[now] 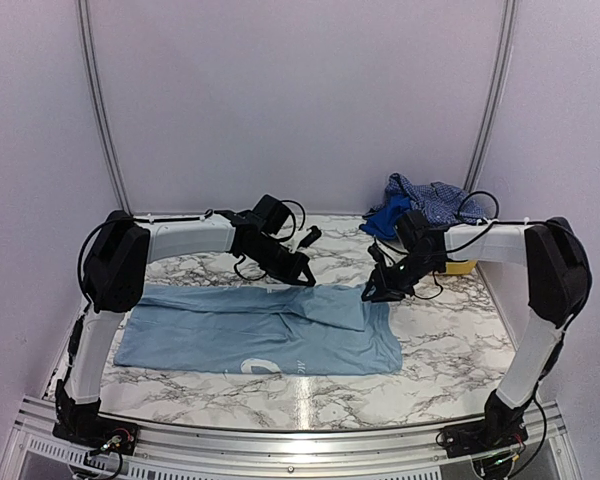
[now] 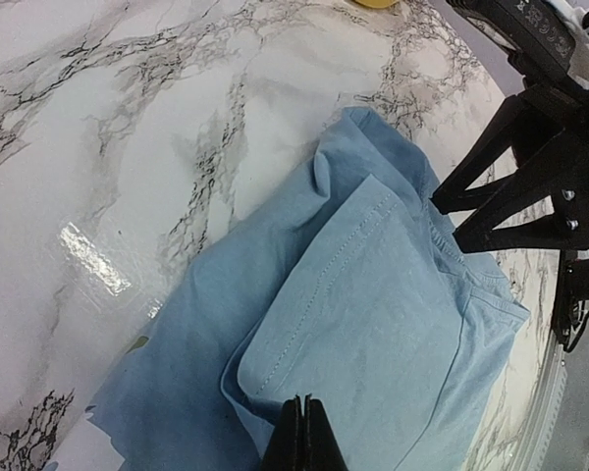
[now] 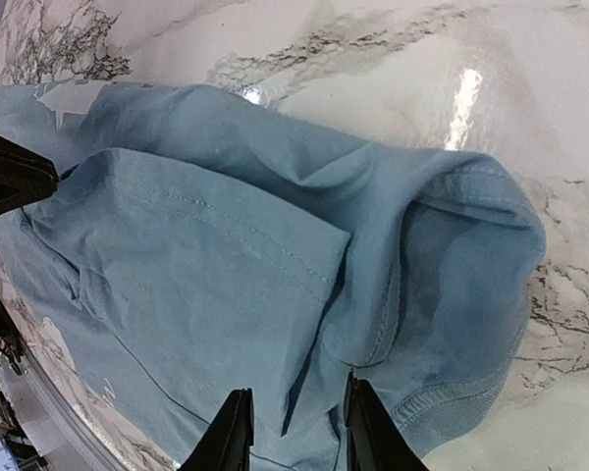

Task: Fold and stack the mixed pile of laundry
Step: Adjust the rectangle-folded T-shirt at the center of the board.

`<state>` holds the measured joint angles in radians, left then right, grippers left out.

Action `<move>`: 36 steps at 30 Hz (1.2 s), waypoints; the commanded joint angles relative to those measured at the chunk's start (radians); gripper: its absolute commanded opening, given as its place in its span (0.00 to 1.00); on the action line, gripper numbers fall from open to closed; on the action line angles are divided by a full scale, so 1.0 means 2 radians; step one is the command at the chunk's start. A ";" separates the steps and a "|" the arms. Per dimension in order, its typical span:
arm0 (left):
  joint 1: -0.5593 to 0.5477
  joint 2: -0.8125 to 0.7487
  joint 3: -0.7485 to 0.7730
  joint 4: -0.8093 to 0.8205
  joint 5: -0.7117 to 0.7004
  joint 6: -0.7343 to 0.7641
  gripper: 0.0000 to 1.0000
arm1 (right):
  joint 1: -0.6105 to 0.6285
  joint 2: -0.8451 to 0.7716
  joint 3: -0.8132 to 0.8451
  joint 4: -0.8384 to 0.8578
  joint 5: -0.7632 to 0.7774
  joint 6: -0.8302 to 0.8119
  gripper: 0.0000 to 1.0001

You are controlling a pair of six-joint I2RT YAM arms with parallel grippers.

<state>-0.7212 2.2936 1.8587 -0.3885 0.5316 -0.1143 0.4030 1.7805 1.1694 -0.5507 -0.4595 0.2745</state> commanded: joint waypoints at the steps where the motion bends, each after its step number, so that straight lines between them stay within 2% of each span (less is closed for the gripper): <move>1: -0.001 -0.026 -0.004 0.011 -0.005 0.007 0.00 | 0.004 0.012 0.037 0.013 0.007 0.001 0.28; 19: -0.001 -0.020 0.001 0.016 -0.009 0.004 0.00 | 0.004 0.087 0.086 0.025 0.000 0.002 0.28; 26: -0.001 -0.019 0.000 0.015 -0.012 0.006 0.00 | 0.004 0.075 0.100 0.018 -0.006 -0.002 0.17; 30: -0.001 -0.023 -0.001 0.016 -0.015 0.010 0.00 | 0.004 0.064 0.098 0.010 -0.012 -0.009 0.00; 36: -0.001 -0.055 -0.025 0.016 -0.023 0.024 0.00 | 0.011 0.017 0.062 0.011 -0.028 -0.016 0.00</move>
<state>-0.7212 2.2784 1.8427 -0.3649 0.4980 -0.1028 0.4042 1.9182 1.3239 -0.5262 -0.4793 0.2588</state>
